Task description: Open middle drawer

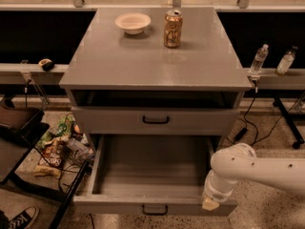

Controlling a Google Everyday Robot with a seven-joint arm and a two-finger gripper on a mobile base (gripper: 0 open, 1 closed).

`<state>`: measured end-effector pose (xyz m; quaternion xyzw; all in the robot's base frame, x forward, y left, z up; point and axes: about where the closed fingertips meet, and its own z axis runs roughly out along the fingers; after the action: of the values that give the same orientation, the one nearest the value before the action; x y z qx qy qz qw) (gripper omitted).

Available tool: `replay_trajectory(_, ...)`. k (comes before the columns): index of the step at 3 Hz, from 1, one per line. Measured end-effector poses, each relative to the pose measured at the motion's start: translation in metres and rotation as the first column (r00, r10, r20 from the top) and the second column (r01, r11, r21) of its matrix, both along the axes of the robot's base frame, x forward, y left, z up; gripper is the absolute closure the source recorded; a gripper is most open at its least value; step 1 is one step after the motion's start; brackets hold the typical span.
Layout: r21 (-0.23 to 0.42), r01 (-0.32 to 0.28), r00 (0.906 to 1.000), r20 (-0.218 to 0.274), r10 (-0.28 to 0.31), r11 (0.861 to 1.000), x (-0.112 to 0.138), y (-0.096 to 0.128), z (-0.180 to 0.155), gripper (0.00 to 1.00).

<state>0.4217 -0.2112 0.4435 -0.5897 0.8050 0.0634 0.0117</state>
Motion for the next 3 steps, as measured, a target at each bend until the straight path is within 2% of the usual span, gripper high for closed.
replay_trajectory(1, -0.022, -0.016, 0.9985, -0.052, 0.014, 1.000, -0.0286, -0.0023, 0.0015, 1.00)
replay_trajectory(3, -0.012, -0.017, 0.9978, -0.064, 0.017, 1.000, -0.0362, -0.0021, -0.0014, 1.00)
